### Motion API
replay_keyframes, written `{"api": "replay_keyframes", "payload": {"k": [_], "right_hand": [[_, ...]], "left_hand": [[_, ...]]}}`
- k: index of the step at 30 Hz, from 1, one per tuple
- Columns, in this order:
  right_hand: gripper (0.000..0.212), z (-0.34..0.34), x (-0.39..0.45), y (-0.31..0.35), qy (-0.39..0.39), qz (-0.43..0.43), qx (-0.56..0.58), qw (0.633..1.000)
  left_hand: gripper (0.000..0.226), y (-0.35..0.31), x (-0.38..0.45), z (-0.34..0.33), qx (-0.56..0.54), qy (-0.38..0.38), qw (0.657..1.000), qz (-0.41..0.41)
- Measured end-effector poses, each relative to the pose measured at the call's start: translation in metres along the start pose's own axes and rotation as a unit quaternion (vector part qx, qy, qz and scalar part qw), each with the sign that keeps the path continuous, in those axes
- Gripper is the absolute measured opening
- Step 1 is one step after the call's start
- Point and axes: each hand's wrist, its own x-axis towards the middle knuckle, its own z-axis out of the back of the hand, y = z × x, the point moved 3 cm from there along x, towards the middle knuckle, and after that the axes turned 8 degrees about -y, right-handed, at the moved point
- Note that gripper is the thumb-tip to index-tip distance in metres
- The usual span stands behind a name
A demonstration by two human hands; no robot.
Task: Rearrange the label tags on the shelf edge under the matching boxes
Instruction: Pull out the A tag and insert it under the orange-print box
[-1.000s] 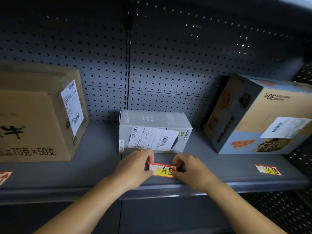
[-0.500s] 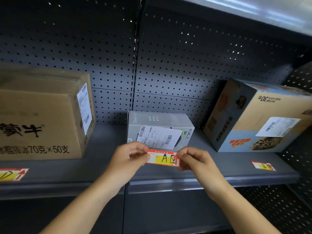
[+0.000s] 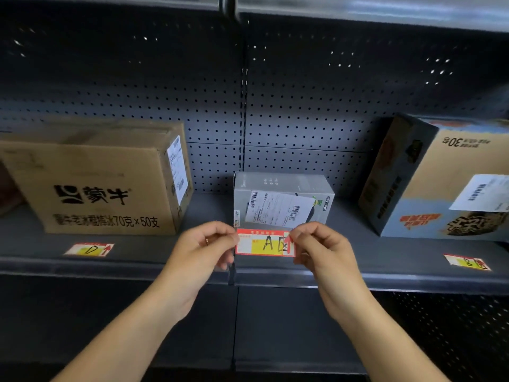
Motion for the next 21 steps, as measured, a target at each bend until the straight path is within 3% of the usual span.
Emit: {"api": "replay_keyframes", "payload": {"k": [5, 12, 21], "right_hand": [[0.028, -0.017, -0.011, -0.003, 0.028, -0.033, 0.031, 0.999], [0.024, -0.061, -0.030, -0.005, 0.011, -0.007, -0.016, 1.000], [0.030, -0.211, -0.076, -0.028, 0.008, 0.001, -0.059, 0.998]], "left_hand": [[0.022, -0.009, -0.015, 0.019, 0.018, -0.022, 1.000, -0.010], [0.013, -0.008, -0.013, 0.068, 0.006, -0.037, 0.998, -0.044], [0.019, 0.005, 0.013, 0.228, 0.012, -0.009, 0.999, -0.040]]}}
